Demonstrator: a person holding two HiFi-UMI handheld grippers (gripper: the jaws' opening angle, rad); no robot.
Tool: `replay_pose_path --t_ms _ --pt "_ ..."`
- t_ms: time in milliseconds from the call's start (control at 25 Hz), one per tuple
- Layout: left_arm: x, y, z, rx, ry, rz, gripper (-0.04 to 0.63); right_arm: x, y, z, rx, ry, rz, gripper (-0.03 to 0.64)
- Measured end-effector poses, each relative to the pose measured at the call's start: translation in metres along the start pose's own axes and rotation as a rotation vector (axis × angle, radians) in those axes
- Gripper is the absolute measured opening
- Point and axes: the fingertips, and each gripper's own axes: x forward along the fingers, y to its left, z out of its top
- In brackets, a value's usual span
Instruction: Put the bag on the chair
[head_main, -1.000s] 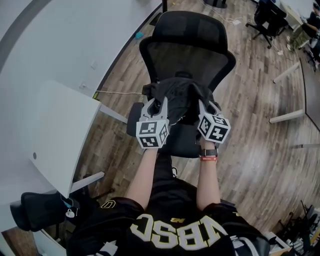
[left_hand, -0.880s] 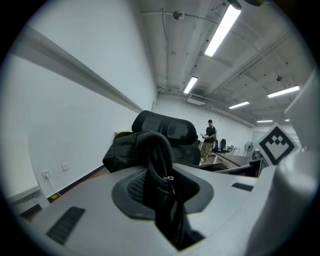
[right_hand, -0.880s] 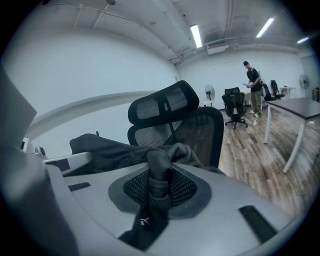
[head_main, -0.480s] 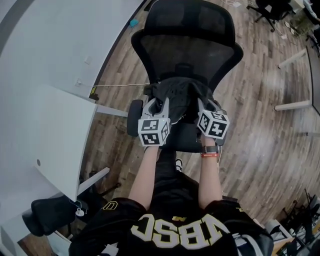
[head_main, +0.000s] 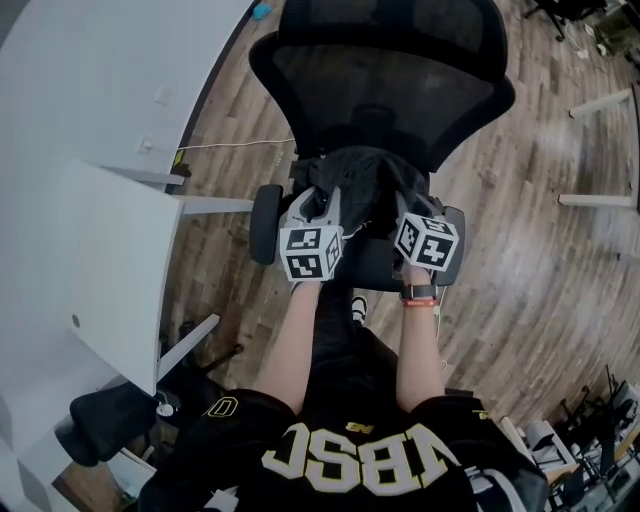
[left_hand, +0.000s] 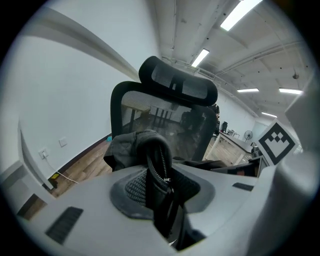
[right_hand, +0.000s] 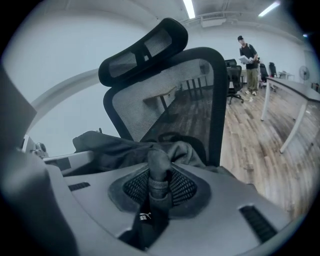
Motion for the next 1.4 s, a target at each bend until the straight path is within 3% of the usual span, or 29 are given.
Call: replay_pose_path --t_ms 480,960,1160,1400 --pt "0.054 0.027 -0.074 -0.071 0.138 0.006 0.087 0.061 -0.024 -0.054 0.007 0.151 -0.030 0.091" --pt "0.096 0.066 -0.157 -0.066 0.281 0.040 0.087 0.134 -0.045 -0.123 -0.037 0.319 -0.038 0.094" --pt "0.114 0.084 -0.196 -0.062 0.364 0.049 0.097 0.156 -0.059 -0.143 -0.050 0.339 -0.070 0.100" --pt "0.142 0.105 -0.217 -0.023 0.383 0.076 0.097 0.189 -0.073 -0.158 -0.082 0.310 -0.076 0.115"
